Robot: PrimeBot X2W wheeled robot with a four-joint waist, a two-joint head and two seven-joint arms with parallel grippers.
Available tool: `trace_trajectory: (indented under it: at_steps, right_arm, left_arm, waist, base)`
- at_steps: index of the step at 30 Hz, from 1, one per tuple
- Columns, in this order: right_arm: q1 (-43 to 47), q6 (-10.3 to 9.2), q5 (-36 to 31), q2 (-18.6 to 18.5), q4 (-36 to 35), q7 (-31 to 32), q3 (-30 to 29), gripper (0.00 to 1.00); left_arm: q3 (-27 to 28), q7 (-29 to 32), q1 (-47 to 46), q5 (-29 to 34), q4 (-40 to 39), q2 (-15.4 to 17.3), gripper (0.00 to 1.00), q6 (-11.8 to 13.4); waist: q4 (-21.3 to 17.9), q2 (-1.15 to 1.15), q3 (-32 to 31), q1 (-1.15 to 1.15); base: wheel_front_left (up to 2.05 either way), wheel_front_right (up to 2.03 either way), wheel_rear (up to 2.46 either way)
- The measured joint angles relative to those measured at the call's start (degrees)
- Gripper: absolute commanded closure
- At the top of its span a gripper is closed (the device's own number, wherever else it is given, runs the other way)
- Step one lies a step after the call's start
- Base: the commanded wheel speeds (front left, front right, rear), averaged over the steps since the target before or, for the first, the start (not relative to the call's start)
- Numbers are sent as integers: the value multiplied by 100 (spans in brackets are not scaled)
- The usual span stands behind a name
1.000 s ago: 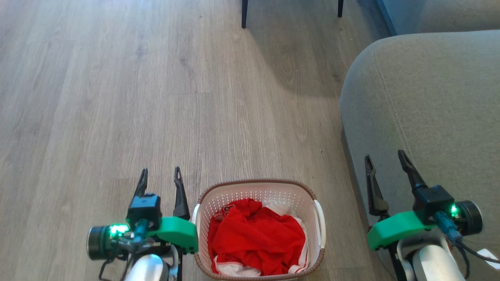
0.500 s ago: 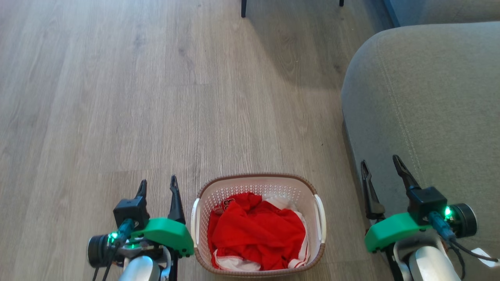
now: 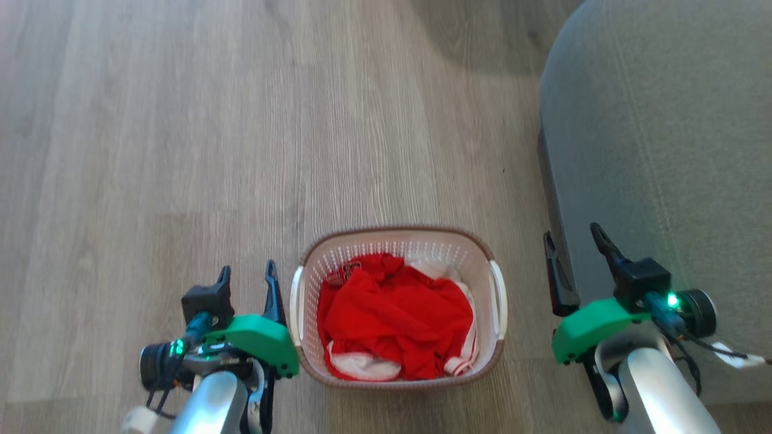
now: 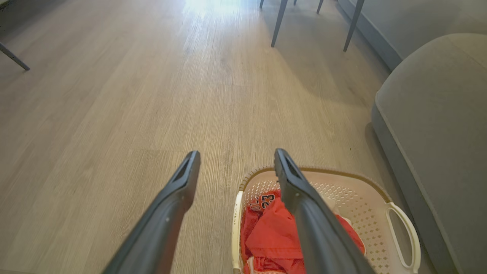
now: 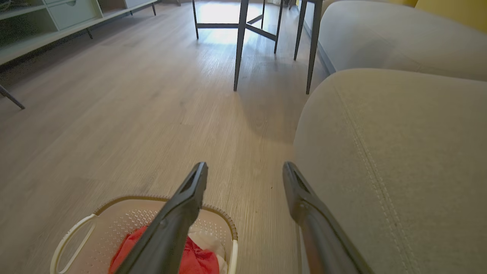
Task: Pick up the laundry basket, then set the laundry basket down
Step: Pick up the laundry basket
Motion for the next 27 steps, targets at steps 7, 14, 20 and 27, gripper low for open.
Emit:
trace_trajectory:
  at_steps: [7, 14, 20, 27]
  right_arm:
    - [-795, 0, 286, -31, 1192, 0, 293, 0]
    - [-1691, 0, 709, -29, 2363, 1, 522, 0]
    - [-2559, 0, 1021, -25, 3365, 1, 1076, 0]
    - [-3153, 0, 1749, -19, 4141, 205, 1767, 0]
  left_arm:
    - [-41, 0, -658, -370, 765, -24, 0, -240]
    - [-302, -1, -1410, -470, 1644, -46, 0, -552]
    - [-792, -1, -2213, -731, 2604, -73, 0, -981]
    - [-1345, 0, -2833, -1218, 3611, -88, 0, -1194]
  waist:
    - [-52, 0, 633, 0]
    - [-111, 0, 1279, 0]
    - [-160, 0, 1942, 0]
    - [-189, 0, 2494, 0]
  base:
    - [0, 0, 0]
    - [0, 0, 0]
    - [0, 0, 0]
    - [0, 0, 0]
